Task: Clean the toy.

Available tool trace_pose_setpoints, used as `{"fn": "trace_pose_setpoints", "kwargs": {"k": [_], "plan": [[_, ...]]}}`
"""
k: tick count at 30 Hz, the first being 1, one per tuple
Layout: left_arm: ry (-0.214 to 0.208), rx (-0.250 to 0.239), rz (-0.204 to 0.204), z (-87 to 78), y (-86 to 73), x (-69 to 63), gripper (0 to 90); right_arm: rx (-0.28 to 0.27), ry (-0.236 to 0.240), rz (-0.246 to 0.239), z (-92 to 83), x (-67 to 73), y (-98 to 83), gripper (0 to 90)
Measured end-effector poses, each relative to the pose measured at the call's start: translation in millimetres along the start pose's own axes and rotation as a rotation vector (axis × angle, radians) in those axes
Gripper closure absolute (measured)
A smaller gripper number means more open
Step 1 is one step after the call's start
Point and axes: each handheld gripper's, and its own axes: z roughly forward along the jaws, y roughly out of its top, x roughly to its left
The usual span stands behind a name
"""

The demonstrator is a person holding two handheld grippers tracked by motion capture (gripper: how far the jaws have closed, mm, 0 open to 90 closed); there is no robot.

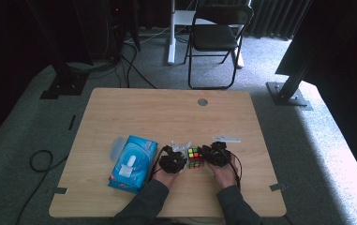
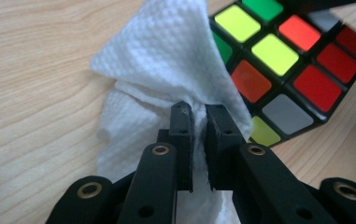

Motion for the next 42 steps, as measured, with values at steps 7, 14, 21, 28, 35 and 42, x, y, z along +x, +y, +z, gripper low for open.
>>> {"fn": "trace_pose_setpoints", "kwargs": {"k": [7, 14, 21, 28, 35, 42], "plan": [[-0.032, -0.090, 0.002, -27.3, 7.3, -8.8, 82.3, 0.000, 0.000, 0.000, -0.1, 0.0, 0.0, 69.5], [-0.042, -0.084, 0.017, -30.5, -3.6, -20.1, 82.3, 0.000, 0.000, 0.000, -0.1, 0.4, -0.1, 69.8], [-0.010, -0.015, 0.031, -11.6, -15.5, -18.9, 82.4, -0.001, -0.001, 0.000, 0.0, 0.5, -0.1, 69.9], [0.014, -0.006, 0.034, -5.8, -16.8, -15.2, 81.6, -0.015, -0.021, -0.004, 0.4, 3.2, -1.4, 70.2], [0.060, -0.028, -0.011, -14.1, -17.1, -0.9, 81.0, -0.031, -0.047, 0.005, 4.4, 2.1, 1.8, 70.5], [0.077, -0.034, -0.054, -19.0, -19.2, 12.6, 80.6, -0.066, -0.025, -0.005, -6.0, 3.3, 3.1, 63.8]]}}
